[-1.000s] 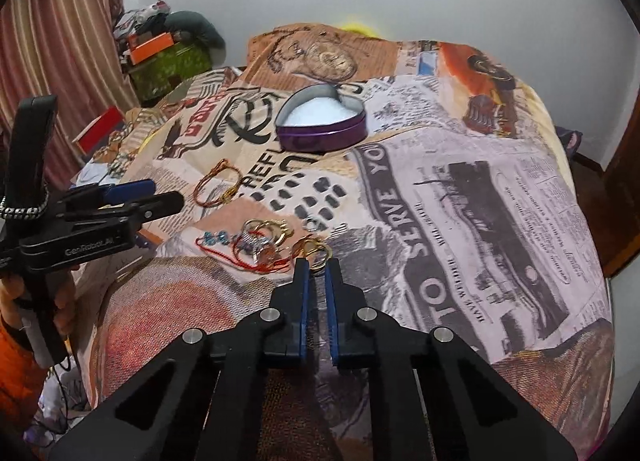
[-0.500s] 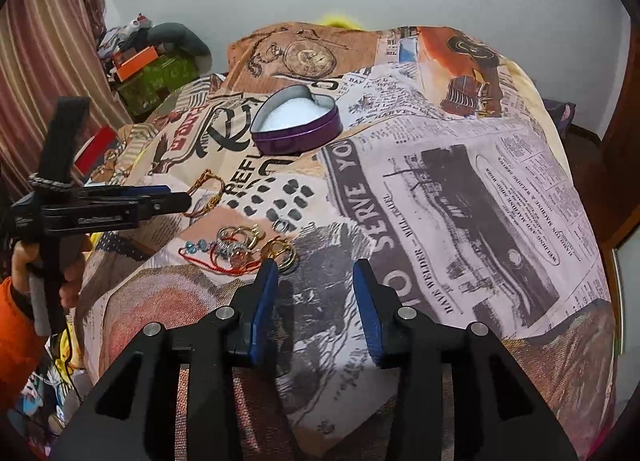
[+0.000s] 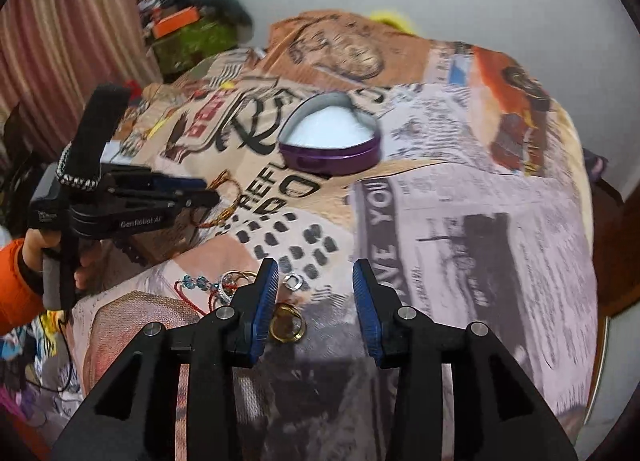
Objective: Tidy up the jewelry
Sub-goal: 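Grasp the red-gold braided bracelet with the left tool while the right tool grasps a small silver ring, then carry the bracelet with the left tool and ring with the right into the purple heart tin, open both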
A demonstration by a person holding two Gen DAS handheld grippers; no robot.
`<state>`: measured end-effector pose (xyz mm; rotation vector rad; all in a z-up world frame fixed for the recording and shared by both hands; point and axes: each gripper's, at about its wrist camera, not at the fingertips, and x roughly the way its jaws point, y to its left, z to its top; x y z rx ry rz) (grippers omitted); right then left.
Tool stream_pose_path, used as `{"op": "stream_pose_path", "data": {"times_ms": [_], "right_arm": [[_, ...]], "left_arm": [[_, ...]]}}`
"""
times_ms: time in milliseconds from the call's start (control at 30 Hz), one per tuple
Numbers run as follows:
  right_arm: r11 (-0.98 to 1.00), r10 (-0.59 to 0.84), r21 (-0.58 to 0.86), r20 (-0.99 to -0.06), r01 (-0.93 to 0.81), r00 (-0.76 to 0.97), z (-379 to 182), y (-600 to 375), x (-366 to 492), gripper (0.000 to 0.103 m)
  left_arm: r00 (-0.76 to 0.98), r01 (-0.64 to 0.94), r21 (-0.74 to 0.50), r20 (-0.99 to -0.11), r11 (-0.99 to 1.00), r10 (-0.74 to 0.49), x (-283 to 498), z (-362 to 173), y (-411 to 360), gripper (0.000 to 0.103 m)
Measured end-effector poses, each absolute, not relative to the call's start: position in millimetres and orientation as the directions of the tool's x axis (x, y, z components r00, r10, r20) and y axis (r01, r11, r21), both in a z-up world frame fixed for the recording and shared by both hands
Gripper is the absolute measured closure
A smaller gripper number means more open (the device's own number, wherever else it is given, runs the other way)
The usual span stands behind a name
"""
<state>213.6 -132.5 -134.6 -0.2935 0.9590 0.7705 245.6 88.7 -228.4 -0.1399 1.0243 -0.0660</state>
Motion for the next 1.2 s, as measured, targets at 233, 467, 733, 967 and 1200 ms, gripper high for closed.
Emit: {"op": "stream_pose_path", "data": {"times_ms": [233,467,733,967,1200], "right_arm": [[0.682,0.426,0.084,-0.853,-0.727,0.301,-145.8,-126.6,214.1,0.084],[0.667,0.422,0.087,-0.863,-0.740,0.279,-146.2,-124.1,215.9,0.093],[0.708,0.452,0.102,-0.826,-0.699,0.337,-122.4,-134.1,220.2,0.093],[0.733,0.489,0.095,-0.762,-0.674,0.424,-88.3,-140.0,223.2,0.093],[0.743,0.520,0.094,-0.705,-0.663,0.483,-65.2,-139.8,232.8,0.093]], "left_arm": [[0.524,-0.010,-0.159,-0.841,0.987,-0.130,246.4,-230.2,94.1,0.100],[0.536,0.042,-0.124,-0.835,0.991,-0.128,234.9,-222.8,78.2,0.101],[0.604,0.088,-0.089,-0.787,0.992,-0.124,219.1,-187.9,62.7,0.101],[0.655,0.098,-0.096,-0.743,0.991,-0.137,223.0,-155.6,57.7,0.101],[0.712,0.113,-0.074,-0.689,0.991,-0.133,237.2,-129.3,48.7,0.101]]}}
